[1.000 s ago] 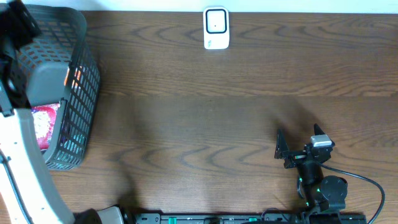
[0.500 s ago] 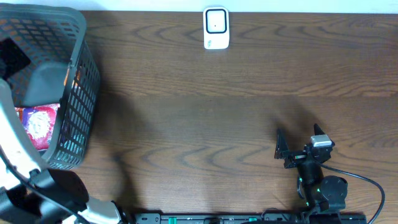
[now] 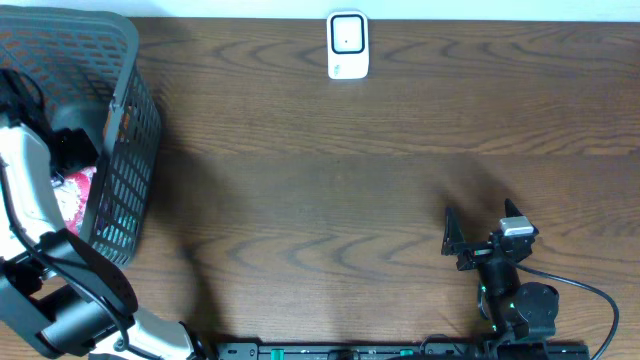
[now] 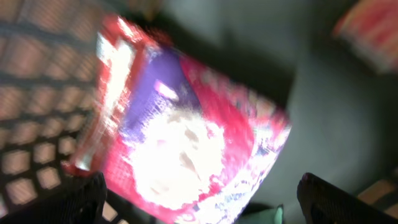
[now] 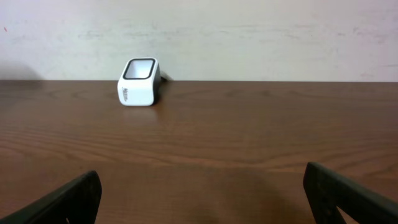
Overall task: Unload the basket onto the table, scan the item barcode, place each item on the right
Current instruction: 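Grasp the red-purple snack box with the left gripper and lift it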
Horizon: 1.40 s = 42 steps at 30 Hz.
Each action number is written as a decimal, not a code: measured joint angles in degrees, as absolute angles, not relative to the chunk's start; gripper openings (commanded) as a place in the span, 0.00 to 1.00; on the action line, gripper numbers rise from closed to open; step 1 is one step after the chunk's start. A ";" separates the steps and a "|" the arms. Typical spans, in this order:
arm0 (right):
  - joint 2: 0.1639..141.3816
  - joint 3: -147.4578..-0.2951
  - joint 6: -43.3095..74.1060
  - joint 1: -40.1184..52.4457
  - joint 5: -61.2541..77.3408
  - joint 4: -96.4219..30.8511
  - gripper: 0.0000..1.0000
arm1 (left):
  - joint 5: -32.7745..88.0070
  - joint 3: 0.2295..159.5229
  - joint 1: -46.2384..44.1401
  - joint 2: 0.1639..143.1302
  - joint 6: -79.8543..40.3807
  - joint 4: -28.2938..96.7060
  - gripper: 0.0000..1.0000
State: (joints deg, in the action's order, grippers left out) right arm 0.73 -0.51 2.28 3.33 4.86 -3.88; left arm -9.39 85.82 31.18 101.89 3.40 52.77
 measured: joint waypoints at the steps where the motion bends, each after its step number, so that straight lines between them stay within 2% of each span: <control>1: 0.73 -0.51 2.28 3.33 4.86 -3.88 0.99 | -9.41 84.27 31.18 101.91 3.46 52.03 0.98; 7: 0.73 -0.51 2.28 3.33 4.86 -3.88 0.99 | -9.39 77.34 31.18 101.95 4.84 47.88 0.98; 21: 0.73 -0.51 2.28 3.33 4.86 -3.88 0.99 | -9.39 76.51 31.18 103.70 7.44 44.53 1.00; 25: 0.73 -0.49 2.28 3.33 4.86 -3.88 0.99 | -9.47 76.51 31.18 106.67 7.79 44.27 0.91; 28: 0.73 -0.51 2.28 3.33 4.86 -3.88 0.99 | -10.44 76.51 31.18 108.51 7.84 43.92 0.79; 31: 0.73 -0.51 2.28 3.33 4.86 -3.88 0.99 | -10.81 76.53 31.11 109.93 7.68 43.99 0.48; 33: 0.73 -0.49 2.28 3.33 4.86 -3.88 0.99 | -10.81 76.53 31.03 110.78 7.86 44.14 0.31; 34: 0.73 -0.51 2.28 3.33 4.86 -3.88 0.99 | -10.81 76.53 31.00 110.85 7.90 44.18 0.25; 36: 0.73 -0.49 2.28 3.33 4.86 -3.88 0.99 | -10.74 76.55 30.98 110.78 7.46 44.40 0.20; 38: 0.73 -0.51 2.28 3.33 4.86 -3.88 0.99 | -10.72 76.64 30.98 110.63 6.98 44.58 0.07; 42: 0.73 -0.51 2.28 3.33 4.86 -3.88 0.99 | -9.87 76.66 30.98 108.47 6.00 44.49 0.07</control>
